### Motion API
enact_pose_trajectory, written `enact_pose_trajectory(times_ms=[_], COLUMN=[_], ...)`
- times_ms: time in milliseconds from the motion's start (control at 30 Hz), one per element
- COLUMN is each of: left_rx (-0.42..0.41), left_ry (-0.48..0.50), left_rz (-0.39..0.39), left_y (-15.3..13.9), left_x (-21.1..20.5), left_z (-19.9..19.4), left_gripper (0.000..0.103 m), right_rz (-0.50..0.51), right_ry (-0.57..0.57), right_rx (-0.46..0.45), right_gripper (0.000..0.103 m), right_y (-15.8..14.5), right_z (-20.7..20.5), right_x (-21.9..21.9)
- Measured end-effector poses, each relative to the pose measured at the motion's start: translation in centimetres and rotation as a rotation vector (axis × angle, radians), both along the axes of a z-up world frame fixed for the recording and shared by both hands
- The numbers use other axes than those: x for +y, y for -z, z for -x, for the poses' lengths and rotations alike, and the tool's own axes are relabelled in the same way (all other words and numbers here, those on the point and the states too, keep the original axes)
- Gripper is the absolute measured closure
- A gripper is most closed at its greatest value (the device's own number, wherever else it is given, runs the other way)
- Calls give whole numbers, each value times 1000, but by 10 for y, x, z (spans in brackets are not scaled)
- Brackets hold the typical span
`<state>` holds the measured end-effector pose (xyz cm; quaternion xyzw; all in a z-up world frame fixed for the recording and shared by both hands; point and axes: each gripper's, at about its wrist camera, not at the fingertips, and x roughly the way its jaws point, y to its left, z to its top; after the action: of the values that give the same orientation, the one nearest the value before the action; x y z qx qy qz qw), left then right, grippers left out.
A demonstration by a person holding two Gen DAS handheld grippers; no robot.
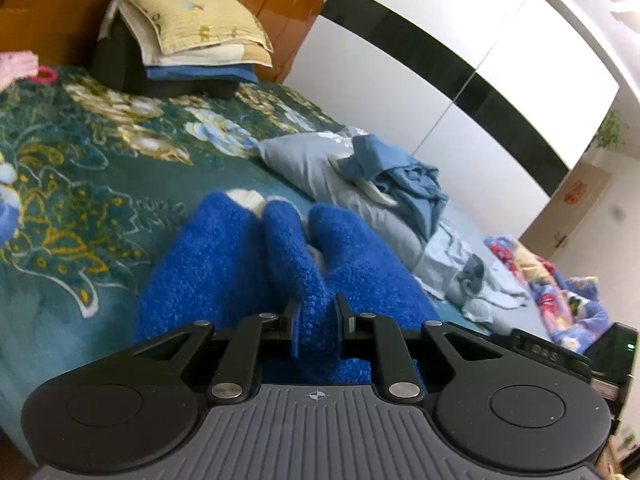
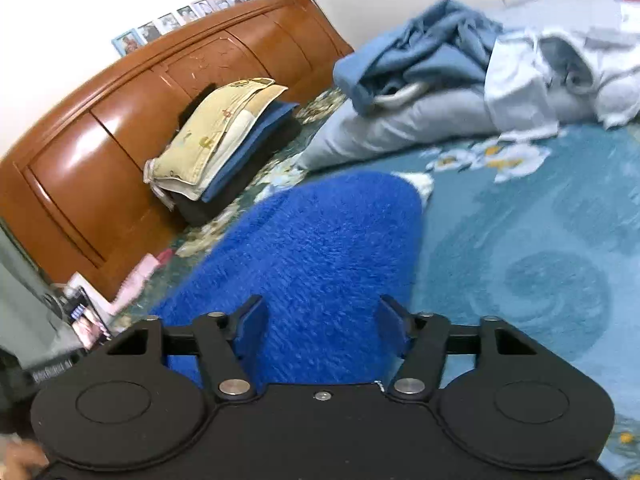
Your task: Fold clothes
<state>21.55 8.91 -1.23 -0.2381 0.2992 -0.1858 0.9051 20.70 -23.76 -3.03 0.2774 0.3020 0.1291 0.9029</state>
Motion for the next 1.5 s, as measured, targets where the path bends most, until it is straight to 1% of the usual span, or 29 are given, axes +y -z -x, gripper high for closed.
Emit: enact_pose_trajectory(times_ms=[67,100,133,167,200,233,267,433,533,567,600,633,667,700,767,833,867,933,1000,1033,1067,1133,1200,1300,1400,1500], left_rx=[7,-1,-13,-26,-40,-47,-40,-5,16,22,27,31,36,39,8,-41,-76,-147,-181,-184,-153,-57,10,40,47,44], left_ry=[6,10,7,5,4,4,3,-1,-4,-10,-24,-38,-52,-60,-60,-55,-47,-43,-69,-86,-109,-143,-143,-139,-132,-125], left_rz=[42,57,71,75,63,56,58,69,76,82,95,108,129,160,215,270,278,266,246,239,235,223,194,164,129,114], left_y=[3,3,4,4,3,4,5,13,18,20,22,24,27,28,22,10,1,-14,-16,-15,-7,16,36,48,50,51], left_x=[5,7,9,10,9,7,5,-9,-17,-19,-21,-22,-23,-23,-19,-12,-6,6,21,29,37,51,55,52,50,49], left_z=[1,4,8,13,17,19,17,9,4,3,1,-1,-2,-2,-2,-1,0,4,11,13,12,8,4,4,2,1], left_gripper=[86,83,83,76,59,51,46,46,48,50,66,76,83,86,88,89,89,89,89,89,89,89,87,85,83,80], right_rz=[10,18,26,29,30,32,39,76,64,60,56,54,54,55,58,56,56,44,28,19,27,64,109,148,164,188], right_ry=[-7,-10,-13,-13,-11,-11,-13,-17,-13,-12,-13,-12,-9,-6,1,5,5,-13,-57,-79,-98,-127,-142,-147,-137,-117], right_rx=[5,5,4,3,2,0,-2,-9,-7,-7,-8,-8,-8,-7,-4,-4,-6,-30,-70,-89,-103,-117,-122,-127,-127,-132], right_gripper=[47,47,48,48,48,48,48,45,45,45,45,45,44,44,43,42,42,41,41,41,41,41,41,42,42,42], right_y=[-1,-2,-2,-2,-2,-1,-2,-4,-2,-2,-1,-1,-1,-1,0,-1,-1,-5,-12,-16,-19,-24,-26,-29,-35,-43], right_z=[-3,-2,-1,0,-1,-1,-2,-2,-1,-1,-1,-2,-2,-2,-2,-2,-2,0,2,3,4,4,3,2,2,-2], right_x=[2,4,5,6,6,6,7,15,13,12,12,12,12,12,13,14,15,19,26,29,35,48,58,64,60,57])
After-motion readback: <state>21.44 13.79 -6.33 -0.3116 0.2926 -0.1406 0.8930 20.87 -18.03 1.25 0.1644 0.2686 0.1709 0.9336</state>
